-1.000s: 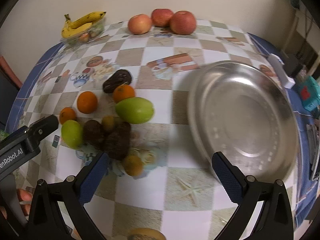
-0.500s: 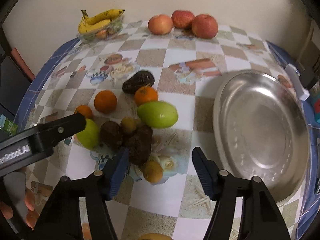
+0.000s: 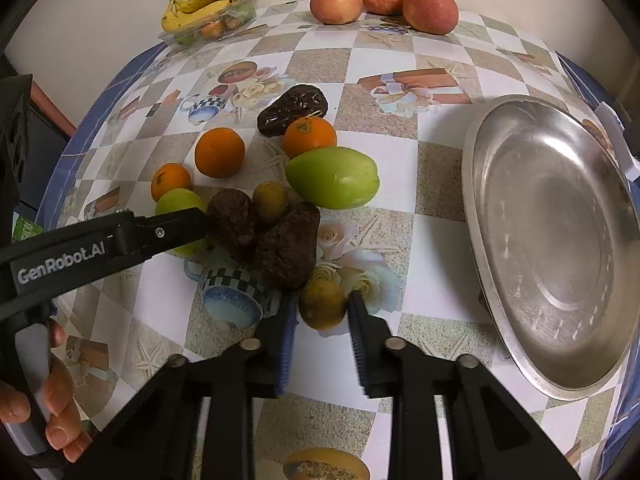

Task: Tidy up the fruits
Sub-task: 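Grasp a small brown round fruit with the right tool while the left tool grasps a large green fruit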

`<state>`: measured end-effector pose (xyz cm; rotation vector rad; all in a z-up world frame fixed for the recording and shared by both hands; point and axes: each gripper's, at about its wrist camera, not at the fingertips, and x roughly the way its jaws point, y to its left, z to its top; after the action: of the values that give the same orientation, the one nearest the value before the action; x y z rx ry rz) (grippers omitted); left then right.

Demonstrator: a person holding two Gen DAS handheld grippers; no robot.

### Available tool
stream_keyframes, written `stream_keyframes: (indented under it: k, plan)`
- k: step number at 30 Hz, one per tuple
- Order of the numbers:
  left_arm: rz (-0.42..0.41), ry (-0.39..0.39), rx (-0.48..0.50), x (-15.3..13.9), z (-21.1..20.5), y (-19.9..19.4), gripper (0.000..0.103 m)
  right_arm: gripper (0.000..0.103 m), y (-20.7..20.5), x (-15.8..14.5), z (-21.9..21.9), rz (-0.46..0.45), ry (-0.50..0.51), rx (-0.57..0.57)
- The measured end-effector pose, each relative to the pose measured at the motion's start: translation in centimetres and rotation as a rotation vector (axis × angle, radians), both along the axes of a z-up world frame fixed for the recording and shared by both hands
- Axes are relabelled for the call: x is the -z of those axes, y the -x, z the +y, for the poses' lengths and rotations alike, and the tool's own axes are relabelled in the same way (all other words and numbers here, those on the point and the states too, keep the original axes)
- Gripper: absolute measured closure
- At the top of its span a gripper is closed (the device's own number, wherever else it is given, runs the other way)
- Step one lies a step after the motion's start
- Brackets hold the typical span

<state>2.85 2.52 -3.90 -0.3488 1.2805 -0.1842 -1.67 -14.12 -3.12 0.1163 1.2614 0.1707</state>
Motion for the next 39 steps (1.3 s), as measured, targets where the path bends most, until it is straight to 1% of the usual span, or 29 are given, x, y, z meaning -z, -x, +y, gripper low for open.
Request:
stream_keyframes:
  k: [5, 8, 10, 12, 14, 15, 18, 21, 22, 25, 27, 29, 31, 34, 36, 39]
  plan:
    - [0.004, 0.017, -0.015, -0.3, 0.5, 0.2, 0.059, 0.077, 0.2, -1.1, -0.3, -0.03, -0.024, 0.011]
    - [-0.015, 0.017, -0.023, -0.9, 0.6, 0.4, 0.06, 0.077, 0.3, -2.1, -0.7, -0.057, -0.026, 0.028]
    - [-0.036, 0.021, -0.034, -1.5, 0.9, 0.5, 0.06, 0.077, 0.2, -2.9, -0.8, -0.077, -0.007, 0.043]
    - [-0.048, 0.019, -0.043, -1.9, 0.9, 0.4, 0.065, 0.077, -0.3, -3.8, -1.1, -0.095, 0.01, 0.062]
    - [-0.064, 0.022, -0.05, -2.5, 1.0, 0.3, 0.073, 0.077, -1.1, -4.6, -1.6, -0.104, 0.007, 0.091]
    - [-0.07, 0.024, -0.05, -2.6, 1.0, 0.2, 0.073, 0.077, -1.7, -4.9, -1.8, -0.108, 0.02, 0.102]
    - [-0.089, -0.003, -0.036, -3.0, 0.5, -0.1, 0.074, 0.077, -2.9, -5.1, -2.4, -0.104, 0.035, 0.126]
    - [-0.081, -0.037, -0.034, -2.6, 0.4, -0.3, 0.074, 0.077, -3.8, -5.1, -3.1, -0.119, -0.027, 0.146]
    - [-0.072, -0.045, -0.038, -2.4, 0.5, -0.3, 0.074, 0.077, -3.9, -4.8, -3.7, -0.113, -0.038, 0.162]
    - [-0.058, -0.044, -0.04, -1.9, 0.5, -0.2, 0.071, 0.077, -3.8, -4.3, -4.4, -0.095, -0.004, 0.186]
    - [-0.053, -0.045, -0.039, -1.8, 0.5, -0.2, 0.068, 0.077, -3.6, -4.2, -4.8, -0.09, -0.017, 0.196]
    - [-0.025, -0.043, -0.035, -1.2, 0.4, -0.2, 0.051, 0.077, -3.4, -4.3, -5.0, -0.092, -0.033, 0.205]
    - [0.011, -0.007, -0.032, -0.5, 0.4, -0.1, 0.047, 0.077, -3.1, -4.5, -5.0, -0.099, -0.035, 0.205]
    - [0.061, 0.041, -0.015, 0.6, 0.0, 0.0, 0.047, 0.077, -2.9, -4.4, -4.8, -0.1, -0.026, 0.198]
    - [0.083, 0.063, -0.006, 1.0, -0.3, 0.2, 0.049, 0.077, -2.8, -4.3, -4.7, -0.096, -0.03, 0.195]
    - [0.083, 0.067, -0.007, 0.9, -0.4, 0.4, 0.05, 0.077, -2.7, -4.2, -4.6, -0.095, -0.036, 0.191]
